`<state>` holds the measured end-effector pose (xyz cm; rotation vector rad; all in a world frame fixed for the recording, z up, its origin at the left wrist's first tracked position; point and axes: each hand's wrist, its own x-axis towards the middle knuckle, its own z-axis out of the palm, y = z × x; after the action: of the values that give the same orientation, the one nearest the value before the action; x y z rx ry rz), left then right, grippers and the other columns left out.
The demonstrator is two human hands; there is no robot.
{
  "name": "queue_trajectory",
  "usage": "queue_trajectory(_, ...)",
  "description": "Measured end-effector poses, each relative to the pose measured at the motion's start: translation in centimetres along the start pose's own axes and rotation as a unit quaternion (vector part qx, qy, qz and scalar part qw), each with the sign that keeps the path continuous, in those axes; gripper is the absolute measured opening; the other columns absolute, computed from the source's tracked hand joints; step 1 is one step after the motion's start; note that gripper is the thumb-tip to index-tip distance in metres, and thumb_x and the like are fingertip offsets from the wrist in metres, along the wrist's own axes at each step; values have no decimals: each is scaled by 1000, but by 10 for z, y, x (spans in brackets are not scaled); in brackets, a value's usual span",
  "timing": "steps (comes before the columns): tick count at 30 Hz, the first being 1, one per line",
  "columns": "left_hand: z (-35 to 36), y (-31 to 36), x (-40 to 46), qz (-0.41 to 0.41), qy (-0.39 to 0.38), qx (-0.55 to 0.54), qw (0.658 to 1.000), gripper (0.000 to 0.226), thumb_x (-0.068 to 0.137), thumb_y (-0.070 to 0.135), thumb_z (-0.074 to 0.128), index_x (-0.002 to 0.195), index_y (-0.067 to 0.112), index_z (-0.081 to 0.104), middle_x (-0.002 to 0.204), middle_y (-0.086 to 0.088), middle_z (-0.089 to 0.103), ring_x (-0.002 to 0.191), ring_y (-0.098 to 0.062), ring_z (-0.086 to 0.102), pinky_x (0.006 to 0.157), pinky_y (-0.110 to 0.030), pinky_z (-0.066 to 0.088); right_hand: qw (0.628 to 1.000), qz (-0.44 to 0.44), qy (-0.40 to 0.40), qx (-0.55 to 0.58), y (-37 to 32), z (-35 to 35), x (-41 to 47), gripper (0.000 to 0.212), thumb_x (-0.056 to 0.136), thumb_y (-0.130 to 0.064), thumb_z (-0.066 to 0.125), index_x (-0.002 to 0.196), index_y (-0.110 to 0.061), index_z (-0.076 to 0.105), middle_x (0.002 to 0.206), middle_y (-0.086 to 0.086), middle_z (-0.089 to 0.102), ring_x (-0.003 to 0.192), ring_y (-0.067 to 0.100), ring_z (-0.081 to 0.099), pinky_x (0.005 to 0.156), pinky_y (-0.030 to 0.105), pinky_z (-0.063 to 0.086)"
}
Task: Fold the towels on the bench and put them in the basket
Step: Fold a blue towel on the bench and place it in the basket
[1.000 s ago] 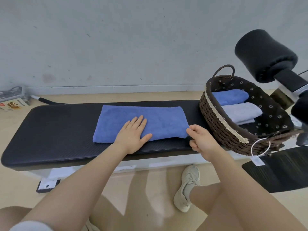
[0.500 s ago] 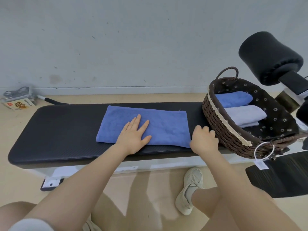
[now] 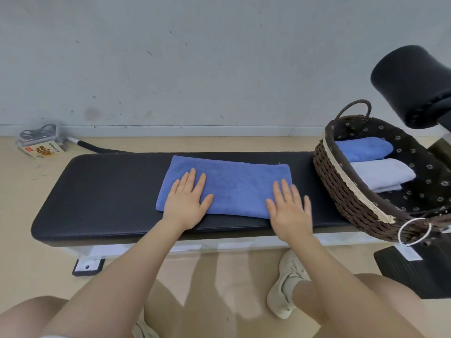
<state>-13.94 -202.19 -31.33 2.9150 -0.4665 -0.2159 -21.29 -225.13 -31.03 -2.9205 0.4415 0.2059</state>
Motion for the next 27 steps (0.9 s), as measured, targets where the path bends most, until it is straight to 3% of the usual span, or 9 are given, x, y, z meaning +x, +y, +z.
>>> queue_trajectory(2, -1, 1, 0, -4, -4, -2, 1000, 63, 97, 51, 20, 150, 24, -2, 158, -5, -10, 146, -20, -9, 118, -35, -5, 998, 63, -8, 17, 8, -4, 3, 59, 99, -44, 18, 151, -18, 4, 160, 0, 2, 147, 20, 3, 118, 43, 7)
queue_trajectory(4, -1, 1, 0, -5, -9, 1, 1000, 64, 97, 52, 20, 149, 24, -4, 158, -6, -11, 146, -21, -10, 118, -36, -6, 994, 87, 14, 57, 8, -12, 9, 54, 98, -39, 32, 141, -5, 29, 152, 11, 26, 141, 26, 24, 114, 44, 24)
queue_trajectory(6, -3, 3, -1, -6, -13, 10, 1000, 65, 97, 52, 19, 149, 23, -6, 157, -9, -12, 146, -24, -10, 118, -37, -7, 988, 89, 54, 116, 4, -19, 15, 21, 93, -28, 45, 97, -8, 52, 117, 13, 51, 110, 29, 48, 89, 40, 42)
queue_trajectory(8, -5, 7, -2, -16, -21, 31, 999, 67, 96, 50, 21, 149, 20, -6, 157, -12, -12, 145, -27, -11, 117, -40, -9, 972, 111, 58, 201, -3, -26, 20, 22, 86, -18, 49, 68, -16, 37, 90, 8, 46, 82, 25, 45, 63, 32, 37)
queue_trajectory(10, -8, 15, -2, -40, -25, 42, 998, 68, 95, 45, 25, 150, 16, -4, 157, -13, -11, 145, -30, -13, 116, -45, -12, 926, 145, 34, 347, -8, -32, 27, 17, 84, -16, 50, 72, -13, 39, 80, 5, 46, 70, 21, 44, 54, 29, 32)
queue_trajectory(13, -16, 29, 3, -9, -9, 22, 1000, 69, 92, 35, 32, 150, 14, 1, 159, -5, -5, 145, -27, -10, 115, -44, -12, 863, 192, -16, 467, -13, -41, 35, 27, 89, -26, 56, 100, -3, 47, 90, 8, 54, 84, 25, 54, 66, 33, 43)
queue_trajectory(16, -20, 40, 10, 105, -11, 17, 994, 67, 96, 35, 35, 150, 16, 0, 159, 0, -3, 146, -20, -5, 118, -36, -6, 870, 192, -25, 453, -8, -46, 42, 25, 88, -21, 60, 98, 0, 50, 98, 12, 59, 89, 27, 57, 78, 40, 50)
queue_trajectory(21, -16, 48, 20, 165, -59, 73, 982, 70, 96, 50, 32, 150, 19, 0, 159, 0, -7, 146, -18, -6, 118, -34, -5, 839, 198, -105, 496, 12, -66, 49, 33, 80, 2, 65, 112, 2, 61, 105, 16, 64, 85, 29, 62, 70, 32, 49)
queue_trajectory(27, -12, 64, 31, 169, -92, 74, 978, 81, 90, 62, 33, 149, 22, -7, 158, -1, -14, 146, -20, -11, 119, -36, -6, 904, 134, -71, 399, 29, -84, 66, 31, 76, 4, 61, 107, 1, 61, 111, 21, 62, 101, 34, 57, 86, 41, 47)
